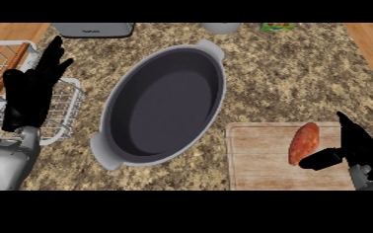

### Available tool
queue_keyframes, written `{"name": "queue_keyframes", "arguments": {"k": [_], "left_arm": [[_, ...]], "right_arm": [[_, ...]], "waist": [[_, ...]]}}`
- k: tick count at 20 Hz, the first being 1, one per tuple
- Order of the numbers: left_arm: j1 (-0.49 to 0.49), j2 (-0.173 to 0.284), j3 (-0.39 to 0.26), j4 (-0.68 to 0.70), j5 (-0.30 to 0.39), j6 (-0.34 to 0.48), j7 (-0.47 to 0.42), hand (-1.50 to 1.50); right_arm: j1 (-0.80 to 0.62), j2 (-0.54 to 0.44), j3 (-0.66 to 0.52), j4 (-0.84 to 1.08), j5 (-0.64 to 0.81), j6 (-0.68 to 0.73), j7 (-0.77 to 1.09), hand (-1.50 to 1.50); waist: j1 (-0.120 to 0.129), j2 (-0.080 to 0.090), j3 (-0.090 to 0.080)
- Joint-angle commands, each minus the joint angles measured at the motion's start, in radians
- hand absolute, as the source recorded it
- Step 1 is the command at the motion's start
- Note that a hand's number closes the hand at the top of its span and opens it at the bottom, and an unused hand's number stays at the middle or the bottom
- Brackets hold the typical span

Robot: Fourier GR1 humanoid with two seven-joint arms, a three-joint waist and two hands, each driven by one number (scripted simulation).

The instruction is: Pick the sweet potato from the cutting board and place it in the pot

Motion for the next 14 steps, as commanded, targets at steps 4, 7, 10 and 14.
{"name": "queue_keyframes", "arguments": {"k": [4, 7, 10, 14], "left_arm": [[0.145, -0.002, -0.002, 0.144, -0.009, 0.002, 0.054, 0.0], [0.158, -0.007, -0.003, 0.128, -0.015, 0.011, 0.072, 0.0], [0.156, 0.008, 0.016, 0.134, -0.009, -0.002, 0.066, 0.0], [0.149, -0.004, 0.019, 0.137, 0.006, -0.014, 0.063, 0.0]], "right_arm": [[-0.034, 0.038, -0.023, 0.055, -0.017, 0.02, 0.108, -1.5], [-0.007, 0.058, -0.012, 0.068, -0.007, 0.006, 0.092, -1.5], [-0.01, 0.059, -0.036, 0.083, -0.022, 0.012, 0.068, -1.5], [-0.015, 0.119, -0.003, 0.122, 0.026, -0.019, 0.067, -1.5]], "waist": [[0.017, 0.03, -0.029], [0.015, 0.024, -0.029], [0.011, 0.024, -0.029], [0.014, 0.025, -0.029]]}}
